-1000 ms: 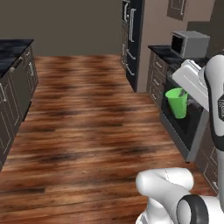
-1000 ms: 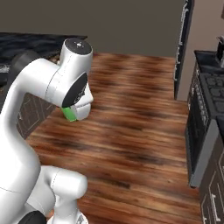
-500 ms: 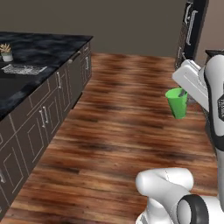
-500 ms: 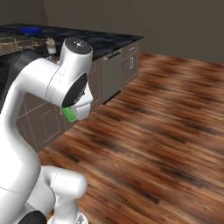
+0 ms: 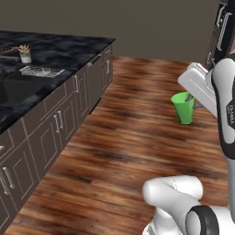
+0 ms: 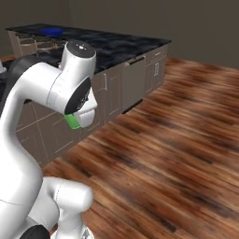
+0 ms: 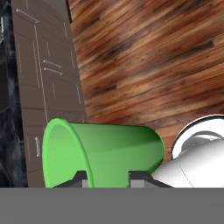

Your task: There is a tray on the dining counter. Grab the cup, mug, and pitcher and place them on the tray. The pitcher may be placed next to the tray if it cannot fit the tray.

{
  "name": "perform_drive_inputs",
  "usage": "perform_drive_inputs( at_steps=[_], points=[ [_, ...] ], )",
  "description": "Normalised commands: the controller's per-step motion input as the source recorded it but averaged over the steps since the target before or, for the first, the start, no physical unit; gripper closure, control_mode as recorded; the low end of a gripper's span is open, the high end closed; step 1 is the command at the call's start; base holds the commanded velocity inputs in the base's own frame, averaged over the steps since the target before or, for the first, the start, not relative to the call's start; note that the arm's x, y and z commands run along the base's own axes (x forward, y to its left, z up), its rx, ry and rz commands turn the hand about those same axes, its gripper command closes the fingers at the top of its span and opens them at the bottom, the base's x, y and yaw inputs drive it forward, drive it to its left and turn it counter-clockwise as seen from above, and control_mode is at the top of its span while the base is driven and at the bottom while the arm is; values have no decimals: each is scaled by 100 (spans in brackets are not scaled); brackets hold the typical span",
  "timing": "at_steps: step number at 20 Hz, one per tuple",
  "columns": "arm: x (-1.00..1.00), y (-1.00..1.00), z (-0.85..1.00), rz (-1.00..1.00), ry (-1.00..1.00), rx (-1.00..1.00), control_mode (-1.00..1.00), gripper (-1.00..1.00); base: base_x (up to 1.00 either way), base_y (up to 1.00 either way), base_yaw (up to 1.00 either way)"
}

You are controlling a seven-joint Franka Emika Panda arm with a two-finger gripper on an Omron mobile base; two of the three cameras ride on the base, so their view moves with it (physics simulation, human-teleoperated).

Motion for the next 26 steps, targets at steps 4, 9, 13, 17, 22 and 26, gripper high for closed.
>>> perform_drive_inputs(
  at_steps=[4, 9, 13, 17, 22, 26],
  points=[
    [0, 0, 0, 0, 0, 0, 100, 100, 39, -2, 17],
    [0, 0, 0, 0, 0, 0, 100, 100, 70, -23, 24],
    [0, 0, 0, 0, 0, 0, 100, 100, 100, -64, 10],
    [0, 0, 0, 0, 0, 0, 100, 100, 100, -56, 5],
    [0, 0, 0, 0, 0, 0, 100, 100, 100, -54, 6],
    [0, 0, 0, 0, 0, 0, 100, 100, 100, -56, 6]
  ],
)
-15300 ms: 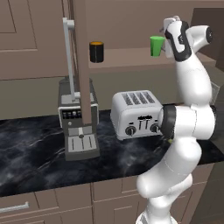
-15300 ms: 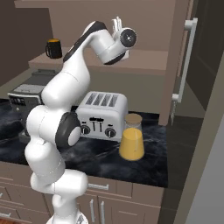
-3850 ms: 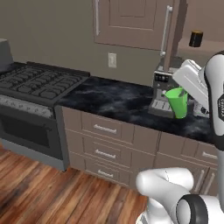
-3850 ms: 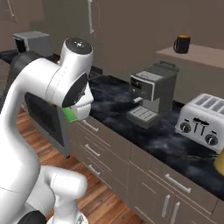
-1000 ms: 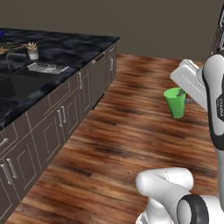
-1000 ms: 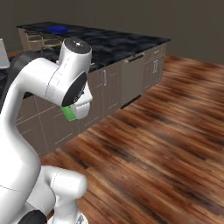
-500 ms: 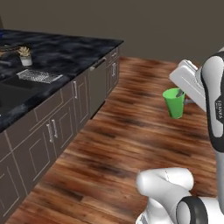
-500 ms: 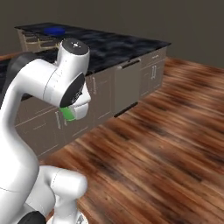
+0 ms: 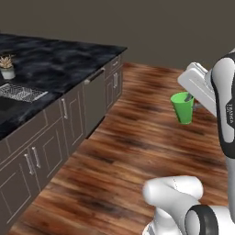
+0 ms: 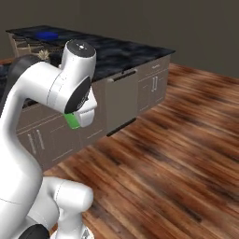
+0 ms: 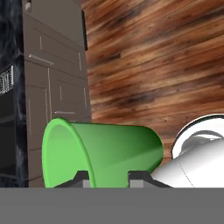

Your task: There is a tray on the dining counter. Grab the cup, mug, and pitcher and place them on the tray. The pitcher may be placed next to the tray if it cannot fit the tray.

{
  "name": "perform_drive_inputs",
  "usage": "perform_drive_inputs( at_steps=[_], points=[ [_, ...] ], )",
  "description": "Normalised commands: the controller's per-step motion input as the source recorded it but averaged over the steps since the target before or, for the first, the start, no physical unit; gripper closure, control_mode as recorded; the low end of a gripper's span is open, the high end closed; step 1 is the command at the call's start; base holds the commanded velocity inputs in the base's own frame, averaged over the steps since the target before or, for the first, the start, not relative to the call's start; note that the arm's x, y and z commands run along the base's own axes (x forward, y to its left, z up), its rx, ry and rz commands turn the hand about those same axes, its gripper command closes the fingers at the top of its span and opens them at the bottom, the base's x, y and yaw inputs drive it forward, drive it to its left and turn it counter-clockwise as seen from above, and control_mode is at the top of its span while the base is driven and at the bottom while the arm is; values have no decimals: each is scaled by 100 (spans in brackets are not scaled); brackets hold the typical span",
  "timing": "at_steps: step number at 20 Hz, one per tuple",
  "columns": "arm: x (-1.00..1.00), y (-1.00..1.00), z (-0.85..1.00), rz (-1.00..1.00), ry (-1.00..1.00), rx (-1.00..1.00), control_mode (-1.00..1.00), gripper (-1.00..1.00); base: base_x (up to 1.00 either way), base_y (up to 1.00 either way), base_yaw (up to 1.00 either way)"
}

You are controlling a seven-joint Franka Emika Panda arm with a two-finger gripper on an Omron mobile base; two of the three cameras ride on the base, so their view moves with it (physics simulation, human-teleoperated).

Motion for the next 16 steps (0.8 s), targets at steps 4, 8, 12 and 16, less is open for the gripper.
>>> perform_drive_inputs(
  at_steps=[4, 8, 12, 16],
  points=[
    [0, 0, 0, 0, 0, 0, 100, 100, 100, -58, 5],
    [0, 0, 0, 0, 0, 0, 100, 100, 100, -62, 5],
    [0, 0, 0, 0, 0, 0, 100, 100, 100, -61, 5],
    [0, 0, 0, 0, 0, 0, 100, 100, 100, -60, 5]
  ],
)
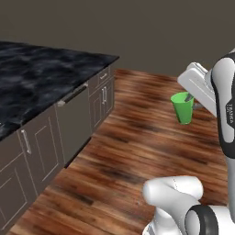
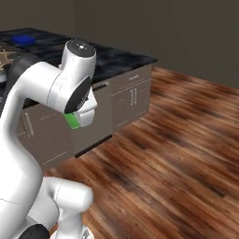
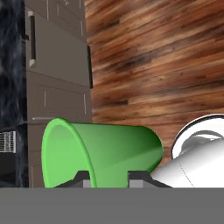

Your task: There is a tray on the dining counter. Grab the cup, mug, and pitcher and place them on the tray. The pitcher may be placed next to the tray if it cannot fit the tray.

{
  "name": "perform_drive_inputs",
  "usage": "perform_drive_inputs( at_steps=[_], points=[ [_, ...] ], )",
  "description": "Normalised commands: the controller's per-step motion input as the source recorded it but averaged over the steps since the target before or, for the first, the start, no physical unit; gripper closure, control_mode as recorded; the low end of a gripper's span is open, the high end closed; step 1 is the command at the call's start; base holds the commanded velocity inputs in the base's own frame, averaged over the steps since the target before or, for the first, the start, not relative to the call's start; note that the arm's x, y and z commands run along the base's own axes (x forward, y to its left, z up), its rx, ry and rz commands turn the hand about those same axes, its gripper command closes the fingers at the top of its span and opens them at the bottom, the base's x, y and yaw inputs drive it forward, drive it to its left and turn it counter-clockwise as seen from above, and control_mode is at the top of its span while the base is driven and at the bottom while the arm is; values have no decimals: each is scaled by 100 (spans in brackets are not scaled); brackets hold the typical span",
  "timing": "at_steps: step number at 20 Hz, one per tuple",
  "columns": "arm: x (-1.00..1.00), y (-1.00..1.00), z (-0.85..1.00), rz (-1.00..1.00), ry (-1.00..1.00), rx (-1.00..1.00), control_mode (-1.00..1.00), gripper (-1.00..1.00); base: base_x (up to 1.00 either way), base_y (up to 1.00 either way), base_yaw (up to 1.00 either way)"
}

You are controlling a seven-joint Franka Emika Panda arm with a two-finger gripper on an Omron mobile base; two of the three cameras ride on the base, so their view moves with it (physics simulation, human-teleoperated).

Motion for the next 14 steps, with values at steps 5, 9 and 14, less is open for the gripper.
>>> perform_drive_inputs(
  at_steps=[5, 9, 14],
  points=[
    [0, 0, 0, 0, 0, 0, 100, 100, 100, -60, 5],
    [0, 0, 0, 0, 0, 0, 100, 100, 100, -60, 6],
    [0, 0, 0, 0, 0, 0, 100, 100, 100, -63, 8]
  ],
)
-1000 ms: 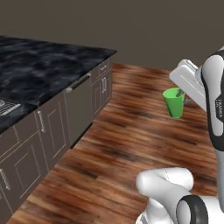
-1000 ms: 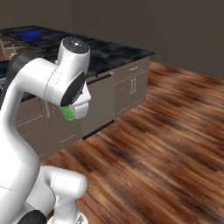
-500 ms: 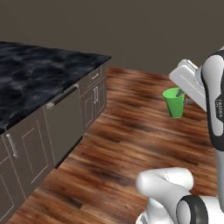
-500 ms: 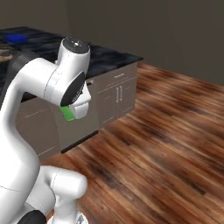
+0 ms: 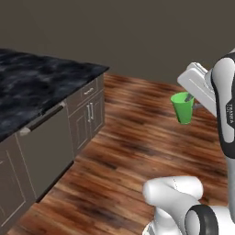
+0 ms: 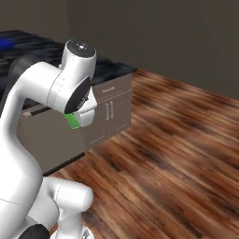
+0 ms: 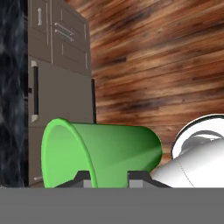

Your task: There is a tray on the dining counter. Grab the cup, mug, and pitcher and place them on the tray. The pitcher may be placed next to the tray if it cannot fit the tray.

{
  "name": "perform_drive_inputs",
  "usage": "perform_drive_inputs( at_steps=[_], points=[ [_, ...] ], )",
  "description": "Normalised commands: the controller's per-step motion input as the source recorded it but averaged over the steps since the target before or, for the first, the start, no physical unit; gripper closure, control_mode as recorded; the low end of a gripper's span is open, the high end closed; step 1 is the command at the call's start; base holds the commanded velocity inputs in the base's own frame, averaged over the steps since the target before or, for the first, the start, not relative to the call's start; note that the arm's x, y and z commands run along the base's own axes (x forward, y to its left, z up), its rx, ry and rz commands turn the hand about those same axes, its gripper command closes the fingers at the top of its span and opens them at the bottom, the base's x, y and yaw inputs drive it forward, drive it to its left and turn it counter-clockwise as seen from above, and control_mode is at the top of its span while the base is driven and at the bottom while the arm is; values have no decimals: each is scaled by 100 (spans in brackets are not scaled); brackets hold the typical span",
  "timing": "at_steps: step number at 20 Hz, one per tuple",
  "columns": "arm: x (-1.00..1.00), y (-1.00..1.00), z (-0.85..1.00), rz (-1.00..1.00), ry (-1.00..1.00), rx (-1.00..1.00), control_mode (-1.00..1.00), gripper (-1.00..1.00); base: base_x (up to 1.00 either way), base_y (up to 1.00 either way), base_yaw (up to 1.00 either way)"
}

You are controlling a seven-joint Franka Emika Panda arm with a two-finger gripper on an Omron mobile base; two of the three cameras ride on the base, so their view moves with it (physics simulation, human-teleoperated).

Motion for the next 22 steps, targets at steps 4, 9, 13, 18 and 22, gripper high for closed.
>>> perform_drive_inputs(
  at_steps=[4, 9, 13, 18, 22],
  points=[
    [0, 0, 0, 0, 0, 0, 100, 100, 100, -62, 9],
    [0, 0, 0, 0, 0, 0, 100, 100, 100, -61, 10],
    [0, 0, 0, 0, 0, 0, 100, 100, 100, -61, 11],
    [0, 0, 0, 0, 0, 0, 100, 100, 100, -60, 12],
    [0, 0, 0, 0, 0, 0, 100, 100, 100, -60, 15]
  ],
)
